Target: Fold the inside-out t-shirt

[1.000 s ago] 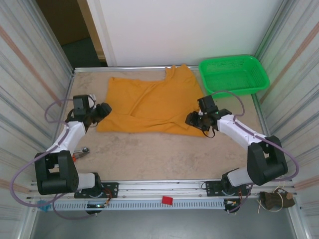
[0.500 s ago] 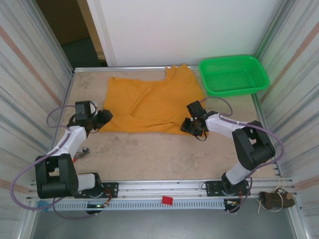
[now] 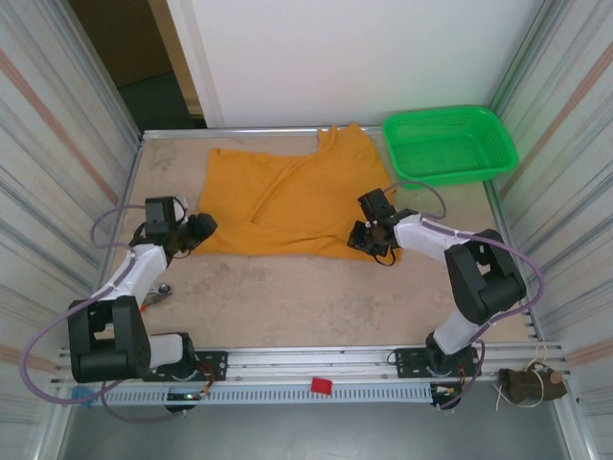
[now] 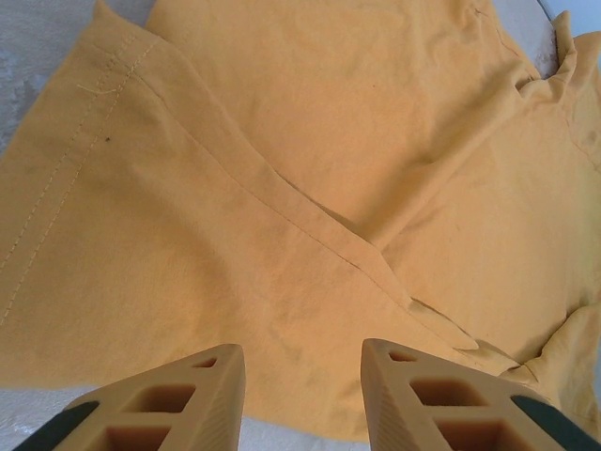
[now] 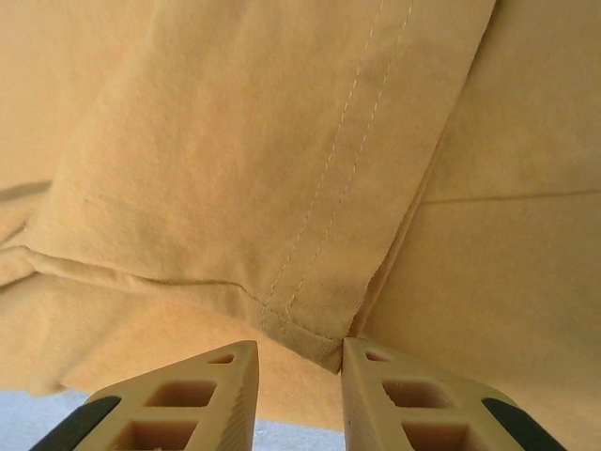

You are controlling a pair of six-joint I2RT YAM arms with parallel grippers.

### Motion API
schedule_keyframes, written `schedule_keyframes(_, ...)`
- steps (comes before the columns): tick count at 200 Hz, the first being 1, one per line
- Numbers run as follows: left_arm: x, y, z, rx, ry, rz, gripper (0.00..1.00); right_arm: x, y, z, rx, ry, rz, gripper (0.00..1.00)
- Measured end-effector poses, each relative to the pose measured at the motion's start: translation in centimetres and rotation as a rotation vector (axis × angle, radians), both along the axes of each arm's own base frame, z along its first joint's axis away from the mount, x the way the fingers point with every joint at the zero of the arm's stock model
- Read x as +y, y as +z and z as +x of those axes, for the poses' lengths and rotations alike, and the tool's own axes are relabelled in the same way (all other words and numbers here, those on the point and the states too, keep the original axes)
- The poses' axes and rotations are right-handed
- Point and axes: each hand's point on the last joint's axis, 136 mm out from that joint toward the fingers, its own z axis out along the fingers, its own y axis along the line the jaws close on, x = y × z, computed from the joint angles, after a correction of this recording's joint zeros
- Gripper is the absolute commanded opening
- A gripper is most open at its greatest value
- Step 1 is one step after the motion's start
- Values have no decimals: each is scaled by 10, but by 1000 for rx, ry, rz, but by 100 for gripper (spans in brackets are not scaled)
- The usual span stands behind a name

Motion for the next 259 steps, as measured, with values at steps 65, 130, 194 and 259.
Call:
schedule_keyframes(65,0,1,0,-4,7,-7,37,-2,-11,4,26,-10,-16,27)
schedule_keyframes(130,0,8,0,-24,16,-15,37,-4,-6,7,15,-19,-5,0)
schedule_keyframes(194,-1,12,0,-34,14,-14,37,0,58,71,-138,-48,69,0)
schedule_keyframes(259,-2,12,0,-33,13,-15,37,18,54,135,-139,-51,109,0)
